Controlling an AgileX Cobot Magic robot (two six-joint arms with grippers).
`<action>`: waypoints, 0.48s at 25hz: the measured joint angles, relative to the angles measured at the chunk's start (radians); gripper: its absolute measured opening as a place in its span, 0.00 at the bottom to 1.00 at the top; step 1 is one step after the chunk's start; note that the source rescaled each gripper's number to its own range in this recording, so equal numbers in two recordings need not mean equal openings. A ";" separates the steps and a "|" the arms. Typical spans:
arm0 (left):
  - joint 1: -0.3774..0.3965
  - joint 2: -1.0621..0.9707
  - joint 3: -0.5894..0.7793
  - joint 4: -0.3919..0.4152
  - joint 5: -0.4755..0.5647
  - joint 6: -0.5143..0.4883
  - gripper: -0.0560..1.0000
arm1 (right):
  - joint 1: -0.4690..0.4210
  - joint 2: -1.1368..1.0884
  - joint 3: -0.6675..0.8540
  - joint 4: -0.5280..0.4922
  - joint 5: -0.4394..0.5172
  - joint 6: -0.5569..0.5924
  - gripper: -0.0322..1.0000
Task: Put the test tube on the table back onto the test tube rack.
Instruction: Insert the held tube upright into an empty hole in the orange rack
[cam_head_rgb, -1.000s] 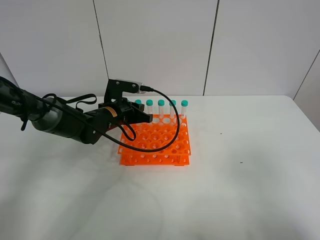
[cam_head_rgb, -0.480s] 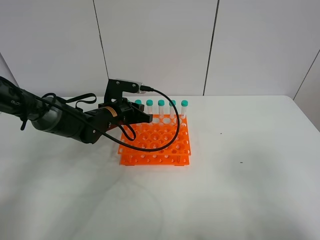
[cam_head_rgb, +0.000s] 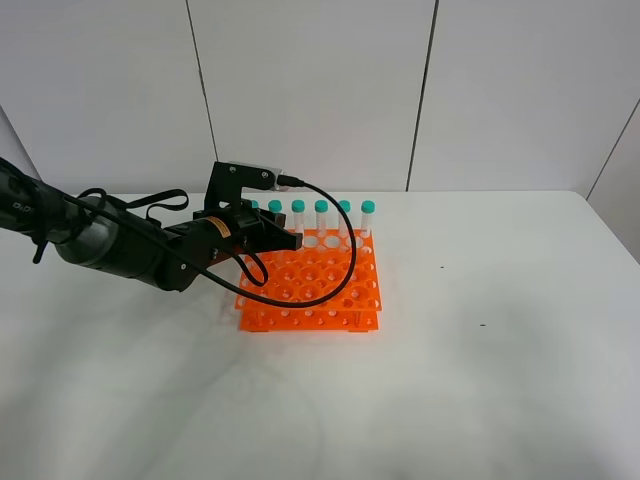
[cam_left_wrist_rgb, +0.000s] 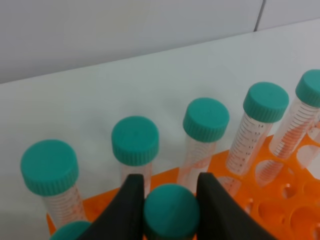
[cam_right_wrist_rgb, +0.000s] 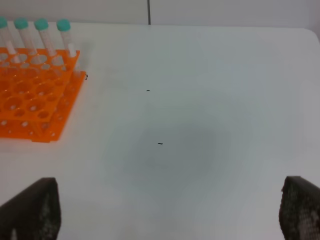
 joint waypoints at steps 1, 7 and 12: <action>0.000 0.000 0.000 0.000 0.000 0.000 0.05 | 0.000 0.000 0.000 0.000 0.000 0.000 0.94; 0.000 0.000 0.000 0.000 -0.001 0.000 0.05 | 0.000 0.000 0.000 0.000 0.000 0.000 0.94; 0.000 0.000 0.000 0.000 -0.001 0.000 0.05 | 0.000 0.000 0.000 0.000 0.000 0.000 0.94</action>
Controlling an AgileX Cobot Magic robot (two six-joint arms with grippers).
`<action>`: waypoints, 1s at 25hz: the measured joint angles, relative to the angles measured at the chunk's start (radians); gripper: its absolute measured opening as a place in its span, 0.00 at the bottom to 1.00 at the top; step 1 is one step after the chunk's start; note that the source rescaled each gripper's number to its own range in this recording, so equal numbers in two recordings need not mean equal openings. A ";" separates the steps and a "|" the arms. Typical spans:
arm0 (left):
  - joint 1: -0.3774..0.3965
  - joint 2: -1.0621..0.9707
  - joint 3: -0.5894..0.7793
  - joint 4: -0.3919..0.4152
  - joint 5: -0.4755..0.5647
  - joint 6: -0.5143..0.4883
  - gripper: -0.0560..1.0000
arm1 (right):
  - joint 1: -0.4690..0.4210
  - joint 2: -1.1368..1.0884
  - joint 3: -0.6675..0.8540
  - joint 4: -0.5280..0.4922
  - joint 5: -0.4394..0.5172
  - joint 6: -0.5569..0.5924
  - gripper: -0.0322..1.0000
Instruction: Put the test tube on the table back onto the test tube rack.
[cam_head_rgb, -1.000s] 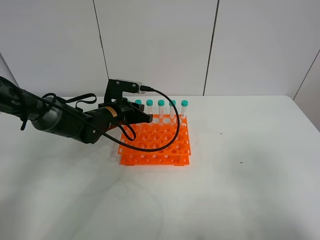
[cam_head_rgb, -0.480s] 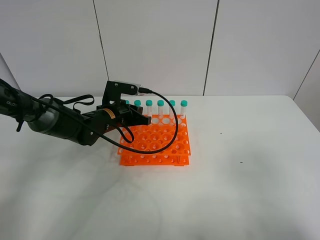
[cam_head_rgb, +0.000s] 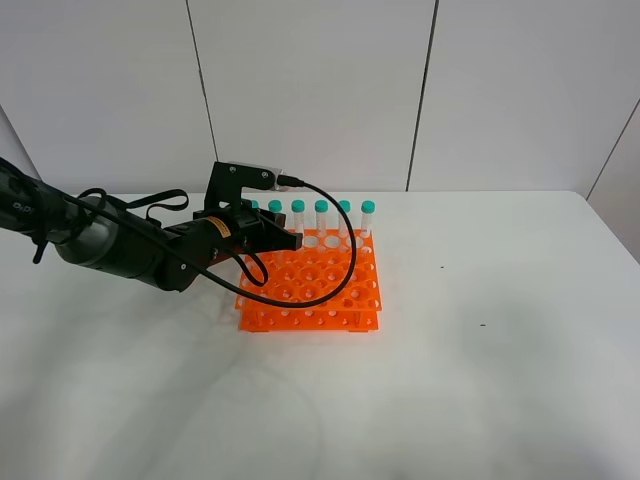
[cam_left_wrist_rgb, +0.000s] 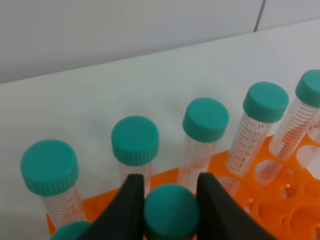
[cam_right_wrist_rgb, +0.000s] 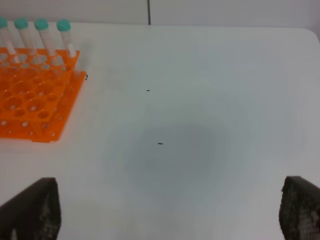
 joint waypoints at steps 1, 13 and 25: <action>0.000 0.000 0.000 0.000 0.000 0.000 0.05 | 0.000 0.000 0.000 0.000 0.000 0.000 0.94; 0.000 -0.020 0.004 0.000 0.001 -0.065 0.49 | 0.000 0.000 0.000 0.000 0.000 0.000 0.94; 0.000 -0.314 0.004 0.000 0.077 -0.058 0.49 | 0.000 0.000 0.000 0.000 0.000 0.000 0.94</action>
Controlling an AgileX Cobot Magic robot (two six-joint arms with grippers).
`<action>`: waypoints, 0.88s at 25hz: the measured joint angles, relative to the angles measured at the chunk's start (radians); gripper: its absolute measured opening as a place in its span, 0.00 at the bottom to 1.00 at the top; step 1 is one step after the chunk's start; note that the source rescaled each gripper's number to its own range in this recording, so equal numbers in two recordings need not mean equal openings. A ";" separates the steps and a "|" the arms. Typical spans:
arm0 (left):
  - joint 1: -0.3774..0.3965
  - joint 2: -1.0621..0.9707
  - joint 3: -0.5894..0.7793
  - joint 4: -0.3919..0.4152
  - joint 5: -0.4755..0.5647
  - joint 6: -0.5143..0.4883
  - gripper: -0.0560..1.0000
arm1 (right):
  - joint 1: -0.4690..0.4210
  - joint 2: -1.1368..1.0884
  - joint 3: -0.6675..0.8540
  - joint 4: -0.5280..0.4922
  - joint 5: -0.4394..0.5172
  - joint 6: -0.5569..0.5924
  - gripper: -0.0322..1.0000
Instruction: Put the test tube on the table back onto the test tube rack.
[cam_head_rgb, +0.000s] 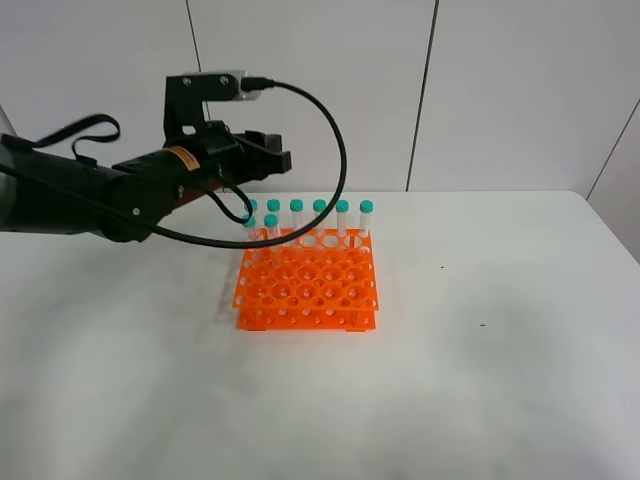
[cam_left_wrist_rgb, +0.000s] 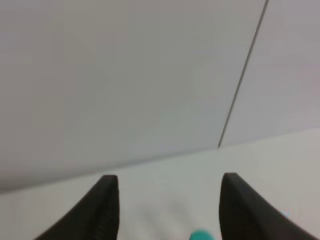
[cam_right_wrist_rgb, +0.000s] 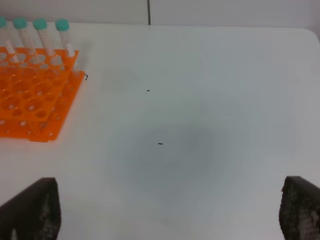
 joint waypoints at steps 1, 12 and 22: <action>0.000 -0.036 0.000 0.000 0.031 0.005 0.49 | 0.000 0.000 0.000 0.000 0.000 0.000 0.94; 0.000 -0.264 -0.050 0.000 0.638 0.061 0.93 | 0.000 0.000 0.000 0.000 0.000 0.000 0.94; 0.068 -0.041 -0.451 0.004 1.282 0.126 0.93 | 0.000 0.000 0.000 0.000 0.000 0.000 0.94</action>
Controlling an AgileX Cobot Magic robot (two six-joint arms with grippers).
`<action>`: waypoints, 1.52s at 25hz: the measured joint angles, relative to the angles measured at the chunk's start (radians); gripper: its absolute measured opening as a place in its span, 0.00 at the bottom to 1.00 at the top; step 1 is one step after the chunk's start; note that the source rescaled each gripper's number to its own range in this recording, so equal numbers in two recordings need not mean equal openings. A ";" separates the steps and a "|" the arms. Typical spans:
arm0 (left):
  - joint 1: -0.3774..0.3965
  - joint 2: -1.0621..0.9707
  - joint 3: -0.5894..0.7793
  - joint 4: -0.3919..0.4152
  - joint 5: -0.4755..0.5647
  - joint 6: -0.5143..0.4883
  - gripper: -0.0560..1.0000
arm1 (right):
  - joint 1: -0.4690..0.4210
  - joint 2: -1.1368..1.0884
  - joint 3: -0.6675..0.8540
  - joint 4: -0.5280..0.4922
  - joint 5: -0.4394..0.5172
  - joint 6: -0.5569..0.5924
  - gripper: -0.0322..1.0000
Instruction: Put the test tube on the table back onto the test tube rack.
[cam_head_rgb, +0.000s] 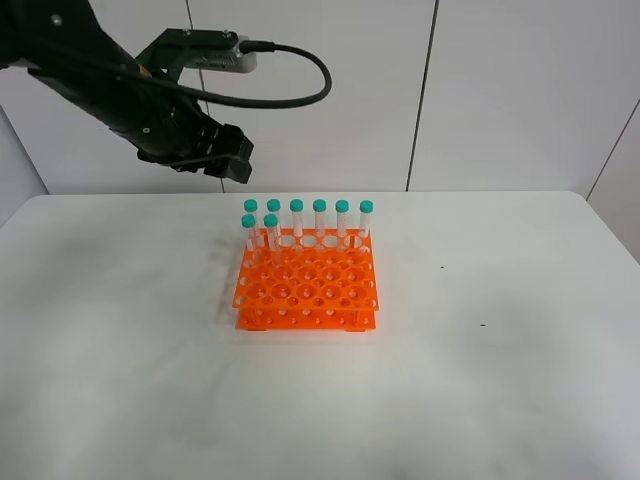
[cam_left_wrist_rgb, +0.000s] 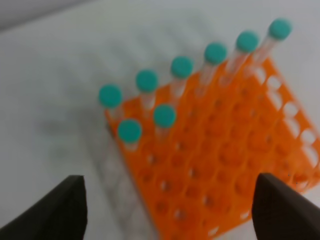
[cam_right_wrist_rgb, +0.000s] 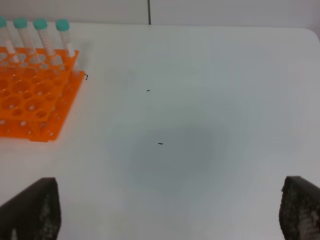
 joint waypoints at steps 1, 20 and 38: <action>0.011 0.033 -0.034 0.000 0.060 0.005 0.93 | 0.000 0.000 0.000 0.000 0.000 0.000 0.94; 0.398 0.153 -0.130 0.035 0.460 0.022 0.90 | 0.000 0.000 0.000 0.000 0.000 0.000 0.94; 0.399 -0.347 0.453 0.023 0.482 -0.004 0.90 | 0.000 0.000 0.000 0.000 0.000 0.000 0.94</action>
